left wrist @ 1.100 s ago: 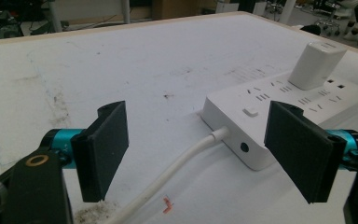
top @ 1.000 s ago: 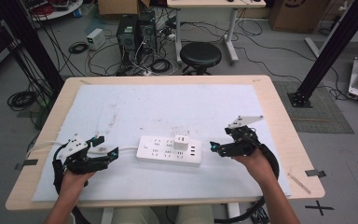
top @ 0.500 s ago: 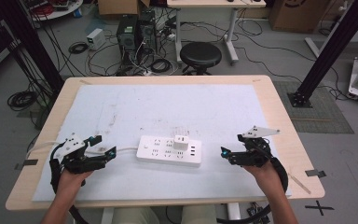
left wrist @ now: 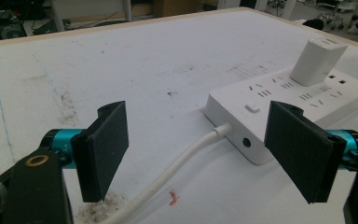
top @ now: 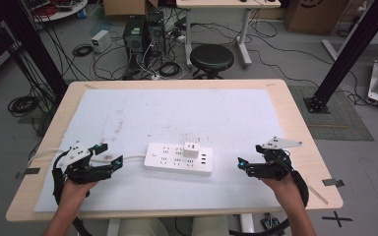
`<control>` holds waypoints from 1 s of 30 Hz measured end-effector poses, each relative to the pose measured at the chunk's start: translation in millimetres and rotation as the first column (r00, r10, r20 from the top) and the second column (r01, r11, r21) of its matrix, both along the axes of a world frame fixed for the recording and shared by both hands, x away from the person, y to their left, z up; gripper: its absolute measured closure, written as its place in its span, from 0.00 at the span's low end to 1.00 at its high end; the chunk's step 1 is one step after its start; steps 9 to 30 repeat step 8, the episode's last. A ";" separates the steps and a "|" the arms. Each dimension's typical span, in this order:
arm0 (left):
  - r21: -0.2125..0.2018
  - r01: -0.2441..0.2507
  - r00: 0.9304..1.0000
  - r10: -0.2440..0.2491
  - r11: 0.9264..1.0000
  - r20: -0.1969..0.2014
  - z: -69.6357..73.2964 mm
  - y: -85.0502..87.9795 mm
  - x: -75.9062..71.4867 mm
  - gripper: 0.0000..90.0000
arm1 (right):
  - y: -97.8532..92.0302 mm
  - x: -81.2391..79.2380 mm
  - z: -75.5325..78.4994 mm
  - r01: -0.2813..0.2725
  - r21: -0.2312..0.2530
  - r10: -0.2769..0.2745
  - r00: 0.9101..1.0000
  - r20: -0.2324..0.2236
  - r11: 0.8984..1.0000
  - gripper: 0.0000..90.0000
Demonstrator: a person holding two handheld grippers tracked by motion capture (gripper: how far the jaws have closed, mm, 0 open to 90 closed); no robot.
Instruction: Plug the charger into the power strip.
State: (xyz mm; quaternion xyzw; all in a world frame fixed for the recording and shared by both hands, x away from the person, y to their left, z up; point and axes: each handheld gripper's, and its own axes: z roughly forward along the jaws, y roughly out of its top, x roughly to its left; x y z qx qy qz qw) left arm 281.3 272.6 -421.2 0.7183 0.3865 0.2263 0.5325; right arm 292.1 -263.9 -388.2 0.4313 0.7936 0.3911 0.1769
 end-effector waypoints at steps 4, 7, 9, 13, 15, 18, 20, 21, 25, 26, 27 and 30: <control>0.007 0.001 1.000 -0.001 1.000 -0.003 -0.8 0.4 0.3 0.24 | -3.1 -0.7 -1.3 0.006 0.003 -0.006 1.000 -0.002 1.000 0.20; 0.006 0.000 1.000 0.000 1.000 -0.004 -0.4 0.6 1.2 0.24 | -4.9 -0.8 -2.1 0.009 0.007 -0.009 1.000 -0.002 1.000 0.20; 0.008 -0.001 1.000 0.001 1.000 -0.004 -0.4 0.7 1.5 0.24 | -5.3 -0.8 -2.3 0.008 0.007 -0.008 1.000 0.001 1.000 0.20; 0.008 -0.001 1.000 0.001 1.000 -0.004 -0.4 0.7 1.5 0.24 | -5.3 -0.8 -2.3 0.008 0.007 -0.008 1.000 0.001 1.000 0.20; 0.008 -0.001 1.000 0.001 1.000 -0.004 -0.4 0.7 1.5 0.24 | -5.3 -0.8 -2.3 0.008 0.007 -0.008 1.000 0.001 1.000 0.20; 0.008 -0.001 1.000 0.001 1.000 -0.004 -0.4 0.7 1.5 0.24 | -5.3 -0.8 -2.3 0.008 0.007 -0.008 1.000 0.001 1.000 0.20; 0.008 -0.001 1.000 0.001 1.000 -0.004 -0.4 0.7 1.5 0.24 | -5.3 -0.8 -2.3 0.008 0.007 -0.008 1.000 0.001 1.000 0.20; 0.008 -0.001 1.000 0.001 1.000 -0.004 -0.4 0.7 1.5 0.24 | -5.3 -0.8 -2.3 0.008 0.007 -0.008 1.000 0.001 1.000 0.20; 0.008 -0.001 1.000 0.001 1.000 -0.004 -0.4 0.7 1.5 0.24 | -5.3 -0.8 -2.3 0.008 0.007 -0.008 1.000 0.001 1.000 0.20; 0.008 -0.001 1.000 0.001 1.000 -0.004 -0.4 0.7 1.5 0.24 | -5.3 -0.8 -2.3 0.008 0.007 -0.008 1.000 0.001 1.000 0.20; 0.008 -0.001 1.000 0.001 1.000 -0.004 -0.4 0.7 1.5 0.24 | -5.3 -0.8 -2.3 0.008 0.007 -0.008 1.000 0.001 1.000 0.20; 0.008 -0.001 1.000 0.001 1.000 -0.004 -0.4 0.7 1.5 0.24 | -5.3 -0.8 -2.3 0.008 0.007 -0.008 1.000 0.001 1.000 0.20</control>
